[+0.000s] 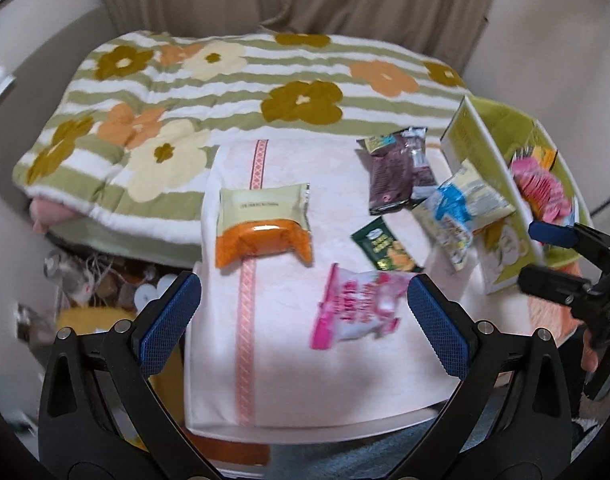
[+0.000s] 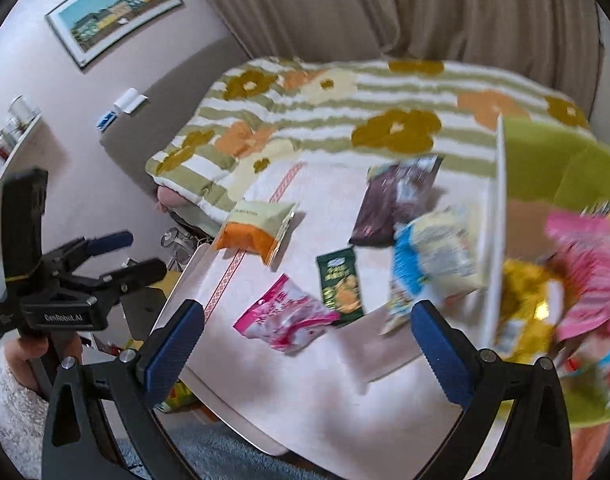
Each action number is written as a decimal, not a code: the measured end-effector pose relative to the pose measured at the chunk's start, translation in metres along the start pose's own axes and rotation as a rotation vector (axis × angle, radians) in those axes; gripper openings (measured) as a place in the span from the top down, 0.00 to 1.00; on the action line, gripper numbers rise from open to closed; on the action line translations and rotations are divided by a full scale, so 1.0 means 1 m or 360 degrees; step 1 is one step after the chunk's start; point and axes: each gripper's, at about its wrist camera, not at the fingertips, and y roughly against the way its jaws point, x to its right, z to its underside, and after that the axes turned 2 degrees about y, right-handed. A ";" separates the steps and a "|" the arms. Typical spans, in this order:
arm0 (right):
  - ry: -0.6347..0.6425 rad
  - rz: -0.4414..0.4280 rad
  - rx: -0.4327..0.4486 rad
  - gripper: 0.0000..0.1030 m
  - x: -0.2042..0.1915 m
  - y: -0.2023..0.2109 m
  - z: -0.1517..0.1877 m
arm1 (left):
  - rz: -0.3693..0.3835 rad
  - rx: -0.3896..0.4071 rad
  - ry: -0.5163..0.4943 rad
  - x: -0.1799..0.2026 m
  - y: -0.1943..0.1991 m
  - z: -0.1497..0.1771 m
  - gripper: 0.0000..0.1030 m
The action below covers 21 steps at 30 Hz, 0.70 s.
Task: Organize snacks
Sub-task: 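Move both tools back over the snacks left on the table, then grasp the orange-white cake packet with the left gripper while the right grasps the pink strawberry candy bag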
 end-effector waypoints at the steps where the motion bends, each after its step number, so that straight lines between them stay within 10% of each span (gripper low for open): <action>1: -0.0033 0.0010 -0.0020 0.00 -0.003 -0.008 0.000 | 0.0012 -0.0026 -0.0057 -0.005 -0.007 -0.003 0.01; 21: -0.0544 0.0271 -0.0325 0.00 -0.038 -0.120 0.030 | 0.0116 -0.0264 -0.1139 -0.025 -0.154 -0.044 0.01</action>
